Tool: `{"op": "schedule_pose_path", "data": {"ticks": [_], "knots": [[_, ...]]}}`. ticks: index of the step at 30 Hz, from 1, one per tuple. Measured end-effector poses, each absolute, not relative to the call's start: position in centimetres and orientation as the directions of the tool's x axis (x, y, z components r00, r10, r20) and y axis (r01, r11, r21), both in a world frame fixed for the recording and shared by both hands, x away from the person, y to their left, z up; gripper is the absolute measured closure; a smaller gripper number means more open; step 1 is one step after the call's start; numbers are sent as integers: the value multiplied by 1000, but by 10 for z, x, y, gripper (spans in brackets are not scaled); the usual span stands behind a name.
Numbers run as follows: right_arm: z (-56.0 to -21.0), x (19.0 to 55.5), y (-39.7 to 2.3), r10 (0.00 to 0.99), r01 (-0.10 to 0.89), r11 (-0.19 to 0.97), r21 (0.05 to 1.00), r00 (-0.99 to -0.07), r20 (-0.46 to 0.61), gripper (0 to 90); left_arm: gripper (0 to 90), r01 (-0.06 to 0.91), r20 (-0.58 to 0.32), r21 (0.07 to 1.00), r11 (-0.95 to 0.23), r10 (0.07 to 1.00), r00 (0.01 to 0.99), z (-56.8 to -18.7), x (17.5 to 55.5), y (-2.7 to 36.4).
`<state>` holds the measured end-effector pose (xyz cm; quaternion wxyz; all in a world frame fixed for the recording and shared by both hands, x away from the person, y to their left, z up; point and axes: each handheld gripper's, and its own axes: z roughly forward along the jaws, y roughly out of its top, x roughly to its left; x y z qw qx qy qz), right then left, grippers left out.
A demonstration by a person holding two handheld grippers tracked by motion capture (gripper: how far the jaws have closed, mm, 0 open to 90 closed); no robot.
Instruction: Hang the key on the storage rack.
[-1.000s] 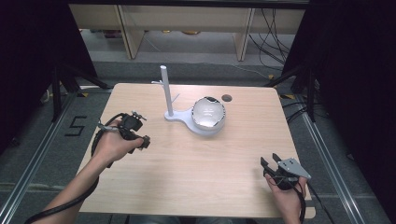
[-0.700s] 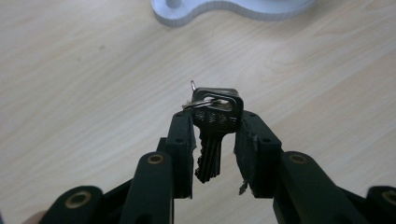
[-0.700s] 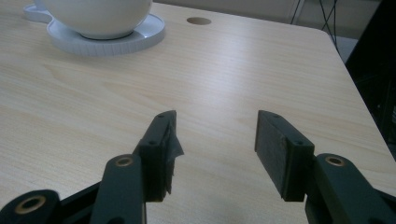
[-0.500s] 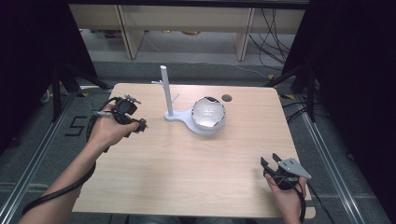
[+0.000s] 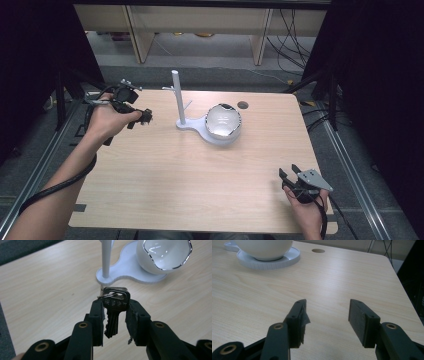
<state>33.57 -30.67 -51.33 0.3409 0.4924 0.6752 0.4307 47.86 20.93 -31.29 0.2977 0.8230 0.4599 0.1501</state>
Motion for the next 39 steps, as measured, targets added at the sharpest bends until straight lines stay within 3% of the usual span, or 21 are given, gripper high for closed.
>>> {"op": "schedule_pose_path", "data": {"ticks": [39], "knots": [[-513,337,-307,957,372,147,916,-286,-38,491,671,541,20,771,-334,863,504,-305,496,197]]}}
